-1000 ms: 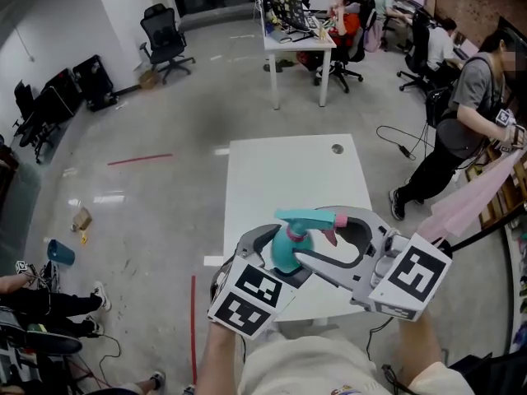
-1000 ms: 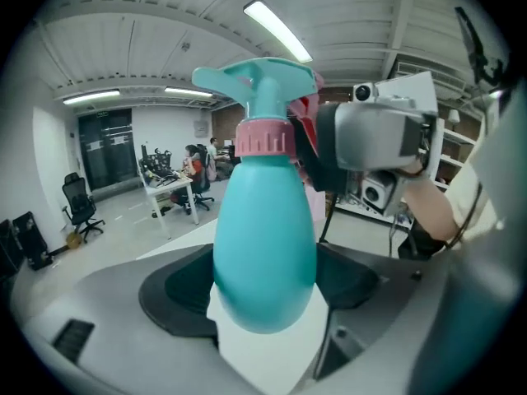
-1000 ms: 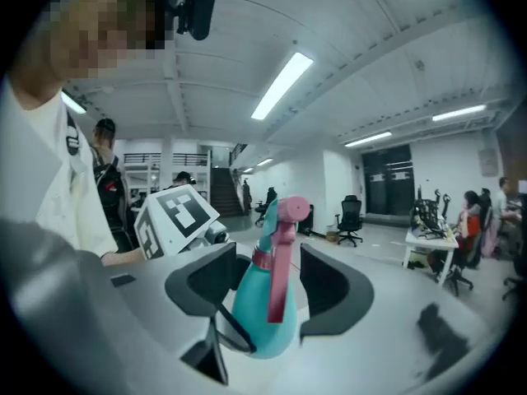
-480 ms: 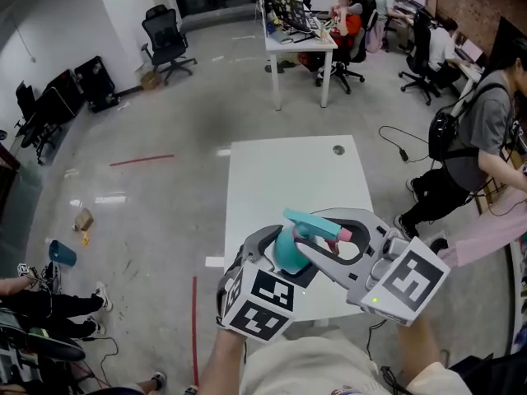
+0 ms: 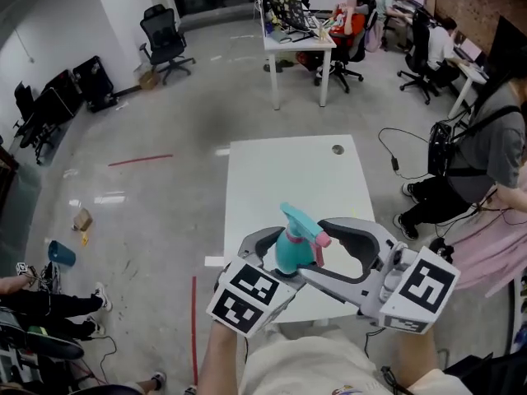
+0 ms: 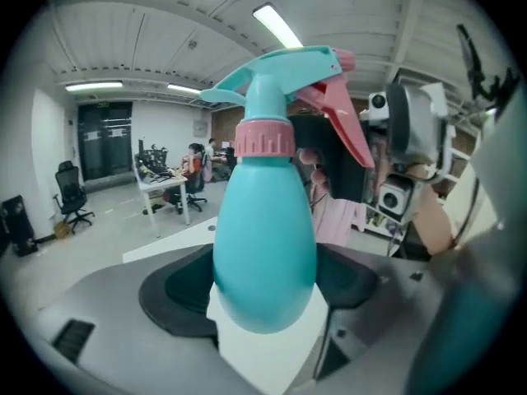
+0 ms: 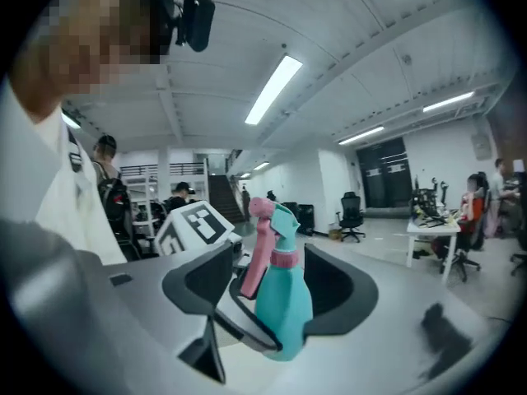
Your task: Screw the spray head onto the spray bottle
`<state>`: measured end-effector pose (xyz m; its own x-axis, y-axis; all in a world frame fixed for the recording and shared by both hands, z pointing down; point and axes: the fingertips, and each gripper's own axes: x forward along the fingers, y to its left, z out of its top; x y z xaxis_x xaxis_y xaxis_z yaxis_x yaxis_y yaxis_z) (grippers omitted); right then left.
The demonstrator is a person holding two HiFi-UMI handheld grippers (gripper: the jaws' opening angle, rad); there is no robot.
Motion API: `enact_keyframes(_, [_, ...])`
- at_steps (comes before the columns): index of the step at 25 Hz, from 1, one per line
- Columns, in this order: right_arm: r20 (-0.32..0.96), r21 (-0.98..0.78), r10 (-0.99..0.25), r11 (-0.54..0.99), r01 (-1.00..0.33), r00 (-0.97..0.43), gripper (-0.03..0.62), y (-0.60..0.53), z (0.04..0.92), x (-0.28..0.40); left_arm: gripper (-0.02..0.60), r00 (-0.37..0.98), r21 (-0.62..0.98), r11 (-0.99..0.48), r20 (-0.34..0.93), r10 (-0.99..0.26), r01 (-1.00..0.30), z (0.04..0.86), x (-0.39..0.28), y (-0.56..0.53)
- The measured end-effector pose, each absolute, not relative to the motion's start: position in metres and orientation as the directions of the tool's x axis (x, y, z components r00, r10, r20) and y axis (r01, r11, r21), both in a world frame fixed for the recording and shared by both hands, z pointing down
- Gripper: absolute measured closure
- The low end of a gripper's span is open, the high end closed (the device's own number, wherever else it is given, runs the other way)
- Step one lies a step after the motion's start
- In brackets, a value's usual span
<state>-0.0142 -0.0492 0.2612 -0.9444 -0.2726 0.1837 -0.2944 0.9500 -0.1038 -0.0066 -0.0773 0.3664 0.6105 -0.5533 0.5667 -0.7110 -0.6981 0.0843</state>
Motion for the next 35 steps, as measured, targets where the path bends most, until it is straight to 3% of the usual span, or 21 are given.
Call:
enact_keyframes(3, [0.091, -0.159, -0.109, 0.98, -0.123, -0.99, 0.337, -0.042, 0.245, 0.004, 0.209, 0.713, 0.127, -0.783, 0.521, -0.469, -0.609, 0.359, -0.006, -0.064])
enact_keyframes(6, [0.043, -0.158, -0.042, 0.986, -0.048, -0.998, 0.338, -0.047, 0.237, 0.014, 0.209, 0.748, 0.109, -0.842, 0.528, -0.402, -0.529, 0.358, -0.005, -0.047])
enact_keyframes(12, [0.173, -0.096, 0.057, 0.995, 0.041, -0.983, 0.338, -0.035, 0.261, -0.001, 0.207, 0.785, 0.091, -0.909, 0.545, -0.295, -0.406, 0.35, 0.017, -0.024])
enact_keyframes(16, [0.161, -0.115, 0.07, 0.992, 0.052, -0.984, 0.34, -0.032, 0.261, -0.007, 0.208, 0.773, 0.078, -0.907, 0.556, -0.306, -0.414, 0.347, 0.022, -0.025])
enact_keyframes(19, [0.146, -0.133, 0.048, 0.991, 0.029, -0.988, 0.457, -0.035, 0.258, -0.01, 0.208, 0.754, 0.077, -0.885, 0.56, -0.343, -0.459, 0.347, 0.016, -0.032])
enact_keyframes(24, [0.151, -0.097, 0.048, 0.995, 0.033, -0.987, 0.461, -0.03, 0.266, -0.014, 0.207, 0.736, 0.067, -0.88, 0.58, -0.35, -0.471, 0.356, 0.017, -0.033])
enact_keyframes(28, [0.155, -0.057, -0.072, 0.995, -0.082, -0.985, 0.462, -0.04, 0.267, -0.02, 0.207, 0.683, 0.036, -0.816, 0.569, -0.458, -0.577, 0.359, 0.009, -0.048])
enact_keyframes(33, [0.132, -0.018, -0.417, 0.906, -0.423, -0.899, 0.462, -0.069, 0.266, -0.023, 0.209, 0.403, -0.155, -0.548, 0.521, -0.752, -0.822, 0.354, -0.017, -0.085])
enact_keyframes(35, [0.124, -0.017, -0.517, 0.852, -0.523, -0.847, 0.462, -0.073, 0.27, -0.024, 0.209, 0.364, -0.172, -0.511, 0.516, -0.775, -0.842, 0.358, -0.019, -0.09])
